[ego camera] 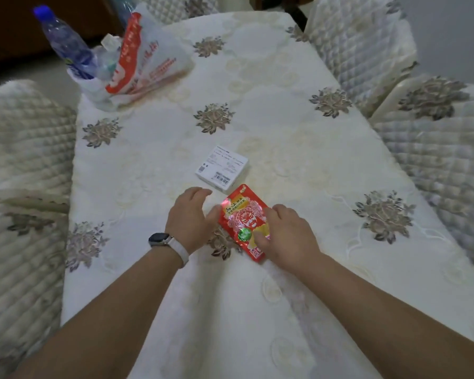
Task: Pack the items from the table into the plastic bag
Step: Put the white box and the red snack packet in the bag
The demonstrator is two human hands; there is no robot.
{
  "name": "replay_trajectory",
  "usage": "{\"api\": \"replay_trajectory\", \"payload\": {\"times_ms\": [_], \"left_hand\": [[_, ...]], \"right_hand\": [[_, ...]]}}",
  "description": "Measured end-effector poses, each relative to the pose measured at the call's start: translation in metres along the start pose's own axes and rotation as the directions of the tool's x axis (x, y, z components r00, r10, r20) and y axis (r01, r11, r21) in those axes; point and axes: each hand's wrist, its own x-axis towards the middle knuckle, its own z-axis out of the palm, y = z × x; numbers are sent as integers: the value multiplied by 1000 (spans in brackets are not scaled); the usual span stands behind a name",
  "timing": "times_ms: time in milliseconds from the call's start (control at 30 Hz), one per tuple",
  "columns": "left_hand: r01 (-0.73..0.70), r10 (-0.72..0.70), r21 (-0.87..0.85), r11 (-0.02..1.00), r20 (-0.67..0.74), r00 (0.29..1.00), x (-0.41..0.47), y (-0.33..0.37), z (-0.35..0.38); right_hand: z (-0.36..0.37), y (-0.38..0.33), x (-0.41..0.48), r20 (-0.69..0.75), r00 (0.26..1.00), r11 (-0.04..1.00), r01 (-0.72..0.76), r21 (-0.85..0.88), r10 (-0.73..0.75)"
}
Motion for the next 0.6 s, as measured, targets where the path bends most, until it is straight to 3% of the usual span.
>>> {"api": "replay_trajectory", "payload": {"times_ms": [133, 333, 600], "left_hand": [[99, -100, 12, 995, 23, 995, 53, 3, 14], [190, -200, 71, 979, 165, 966, 95, -4, 29], [220, -214, -104, 970, 64, 975, 103, -3, 22]], "right_hand": [[13, -3, 33, 25, 999, 999, -33, 18, 33], [23, -7, 49, 0, 998, 997, -60, -48, 60], [13, -13, 61, 154, 979, 990, -137, 29, 131]]}}
